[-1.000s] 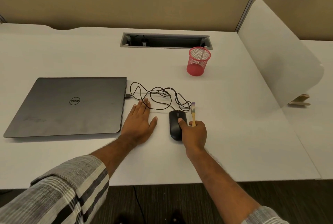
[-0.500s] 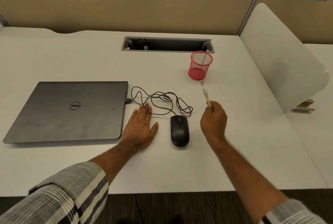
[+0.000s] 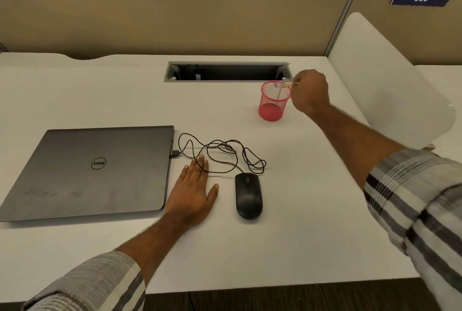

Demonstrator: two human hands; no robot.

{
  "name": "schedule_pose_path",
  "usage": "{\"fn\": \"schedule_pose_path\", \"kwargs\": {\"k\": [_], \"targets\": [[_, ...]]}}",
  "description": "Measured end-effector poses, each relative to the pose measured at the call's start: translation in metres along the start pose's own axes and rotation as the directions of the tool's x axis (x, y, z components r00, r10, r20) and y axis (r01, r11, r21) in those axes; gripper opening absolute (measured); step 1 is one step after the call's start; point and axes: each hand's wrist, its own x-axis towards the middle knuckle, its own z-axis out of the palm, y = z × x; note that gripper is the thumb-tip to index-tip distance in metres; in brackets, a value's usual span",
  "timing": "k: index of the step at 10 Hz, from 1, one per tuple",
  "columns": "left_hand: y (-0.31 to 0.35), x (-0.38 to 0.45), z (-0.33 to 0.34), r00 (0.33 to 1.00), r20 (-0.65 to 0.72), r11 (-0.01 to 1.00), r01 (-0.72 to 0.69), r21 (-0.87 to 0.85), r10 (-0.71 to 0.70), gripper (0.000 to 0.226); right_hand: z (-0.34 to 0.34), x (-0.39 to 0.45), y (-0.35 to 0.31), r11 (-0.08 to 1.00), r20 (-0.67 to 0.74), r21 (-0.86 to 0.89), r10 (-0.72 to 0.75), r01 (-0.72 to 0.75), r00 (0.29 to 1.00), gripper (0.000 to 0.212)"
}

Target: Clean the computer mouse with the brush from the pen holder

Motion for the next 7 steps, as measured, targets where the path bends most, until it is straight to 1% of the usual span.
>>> {"fn": "schedule_pose_path", "kwargs": {"k": [1,2,4,5,6,7], "targets": [[0.001,0.0,-0.001,1.0,0.008,1.0,0.004,0.008,-0.004,0.078,0.006,0.021,-0.006,0.997,0.097,-0.08,0.018,-0.01,0.995,0.026],[0.001,0.001,-0.002,1.0,0.019,1.0,0.005,0.003,-0.005,0.076,0.013,0.033,-0.011,0.99,0.168,-0.137,0.057,-0.034,0.984,0.03],[0.002,-0.001,-0.006,1.0,0.017,1.0,0.006,0.002,-0.006,0.075,0.026,0.04,-0.014,0.986,0.212,-0.143,0.12,-0.091,0.97,0.042],[0.003,0.001,-0.008,0.999,0.031,1.0,0.017,0.003,-0.017,0.075,0.032,0.041,-0.013,0.988,0.207,-0.107,0.136,-0.116,0.969,0.043],[0.004,-0.001,-0.008,0.999,0.033,1.0,0.012,0.002,-0.013,0.075,0.028,0.035,-0.014,0.989,0.195,-0.037,0.145,-0.141,0.97,0.039],[0.005,0.0,-0.008,0.999,0.042,1.0,0.005,-0.004,-0.005,0.075,0.023,0.021,-0.015,0.994,0.085,0.019,0.108,-0.11,0.99,0.037]]}}
